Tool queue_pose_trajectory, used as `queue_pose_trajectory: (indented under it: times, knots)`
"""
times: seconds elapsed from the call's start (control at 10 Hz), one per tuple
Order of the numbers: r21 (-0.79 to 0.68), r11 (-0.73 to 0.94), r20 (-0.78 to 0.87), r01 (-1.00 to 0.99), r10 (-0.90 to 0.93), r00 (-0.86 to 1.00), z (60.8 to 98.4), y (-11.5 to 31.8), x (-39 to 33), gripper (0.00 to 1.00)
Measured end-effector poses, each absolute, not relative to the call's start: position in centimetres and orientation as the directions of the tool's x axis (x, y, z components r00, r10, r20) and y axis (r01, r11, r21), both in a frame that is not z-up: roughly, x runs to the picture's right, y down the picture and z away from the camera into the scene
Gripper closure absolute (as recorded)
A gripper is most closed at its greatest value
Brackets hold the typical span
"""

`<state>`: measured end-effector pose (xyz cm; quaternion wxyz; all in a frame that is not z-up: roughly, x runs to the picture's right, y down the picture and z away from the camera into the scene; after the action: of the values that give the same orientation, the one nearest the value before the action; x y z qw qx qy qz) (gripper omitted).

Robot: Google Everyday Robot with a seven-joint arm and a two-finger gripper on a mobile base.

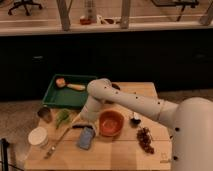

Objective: Place sponge in table surface

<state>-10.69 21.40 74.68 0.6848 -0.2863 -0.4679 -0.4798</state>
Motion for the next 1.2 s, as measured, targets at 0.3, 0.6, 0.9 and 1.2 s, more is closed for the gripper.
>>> queue_pose_trajectory:
  times: [0.3,0.6,0.9,1.2]
  knots:
    - [0.058,0.366,0.919,0.929,-0.383,0.094,74.92,20.84,-10.68,0.20]
    - [0.057,0.358,0.924,0.932,-0.373,0.087,75.27,20.25,-10.50,0.20]
    - [0.057,0.356,0.925,0.933,-0.371,0.085,75.29,20.31,-10.51,0.20]
    - [0.058,0.356,0.925,0.933,-0.371,0.084,75.28,20.32,-10.54,0.20]
